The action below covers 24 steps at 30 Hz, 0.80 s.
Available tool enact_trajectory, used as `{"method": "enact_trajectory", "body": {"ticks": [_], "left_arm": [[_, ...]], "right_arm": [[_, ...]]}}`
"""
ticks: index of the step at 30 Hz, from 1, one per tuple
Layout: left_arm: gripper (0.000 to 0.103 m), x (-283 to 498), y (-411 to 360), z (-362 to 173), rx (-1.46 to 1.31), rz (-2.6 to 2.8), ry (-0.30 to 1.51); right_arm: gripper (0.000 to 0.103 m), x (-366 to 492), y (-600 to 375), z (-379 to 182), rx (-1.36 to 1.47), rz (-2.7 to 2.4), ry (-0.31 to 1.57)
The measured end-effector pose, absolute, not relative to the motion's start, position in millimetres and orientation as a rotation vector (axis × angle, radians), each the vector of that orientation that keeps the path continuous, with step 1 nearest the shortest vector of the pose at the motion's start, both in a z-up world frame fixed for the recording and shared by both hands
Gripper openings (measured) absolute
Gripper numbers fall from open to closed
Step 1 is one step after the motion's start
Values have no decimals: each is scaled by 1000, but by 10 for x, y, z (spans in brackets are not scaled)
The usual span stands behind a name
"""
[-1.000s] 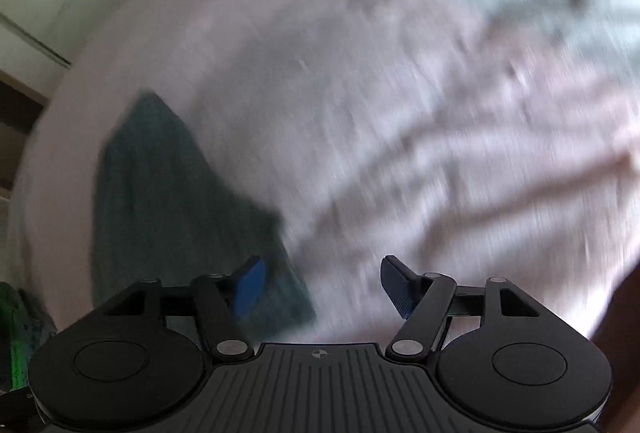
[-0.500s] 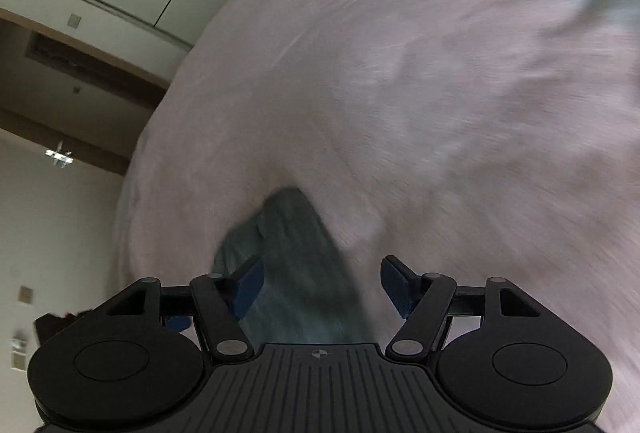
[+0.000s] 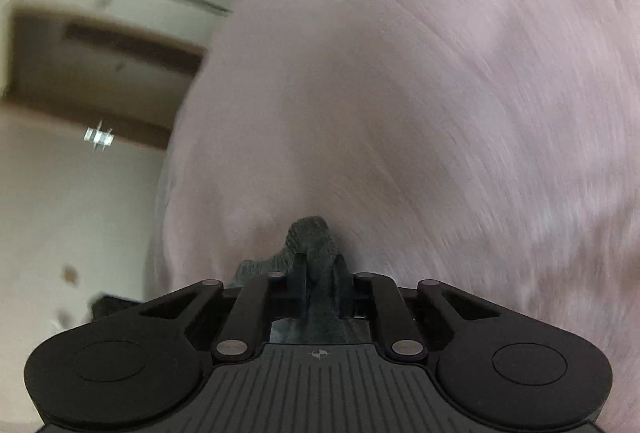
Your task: Fold clothes
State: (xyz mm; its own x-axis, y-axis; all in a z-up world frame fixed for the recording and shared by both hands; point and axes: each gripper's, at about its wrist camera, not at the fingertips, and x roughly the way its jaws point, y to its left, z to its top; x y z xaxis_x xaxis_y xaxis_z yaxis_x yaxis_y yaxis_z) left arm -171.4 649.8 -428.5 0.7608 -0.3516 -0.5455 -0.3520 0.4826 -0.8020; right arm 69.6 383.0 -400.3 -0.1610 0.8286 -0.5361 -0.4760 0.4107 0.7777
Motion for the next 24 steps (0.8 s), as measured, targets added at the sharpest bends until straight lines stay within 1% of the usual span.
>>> {"method": "enact_trajectory", "body": {"ticks": [2,5,7,8,9,10,11,13,14,16,17,19,21,24], "left_arm": [[7,-1804,6495,-4183,-993,-22,676],[8,-1759,6404,-4216,-789,51,758],[10,-1705,6292,-4210,-636,92,805],[12,-1666,6206,-4188,-551,106,822],[14,-1652,6154,-4143,-504,121,830],[19,-1658,6119,-4089,-472,142,829],[25,-1696,6105,-4017,-453,176,812],[30,-1797,6088,-3878,-422,255,776],[28,-1863,6076,-3799,-400,306,757],[26,-1994,6037,-3638,-370,373,727],[22,-2003,5974,-3568,-377,337,735],[15,-2049,5785,-3499,-349,253,771],[15,-2099,5557,-3517,-294,173,815],[14,-2319,5287,-3678,-221,117,896]], "right_arm": [[10,633,3885,-3905,281,1217,1196],[12,526,4140,-4008,84,1173,1178],[15,494,4222,-4092,24,1125,1186],[28,482,4234,-4067,22,1105,1189],[39,458,4222,-3999,18,1073,1170],[65,399,4194,-3891,-19,1022,1099],[76,334,4164,-3775,-62,967,1018],[76,136,4112,-3552,-207,906,865],[67,27,4072,-3445,-256,917,810],[53,-127,3987,-3345,-241,1020,821],[53,-217,3983,-3354,-233,1064,856],[53,-470,3908,-3449,-311,1125,886],[53,-716,3783,-3579,-410,1153,903],[53,-993,3457,-3788,-557,1111,916]]}}
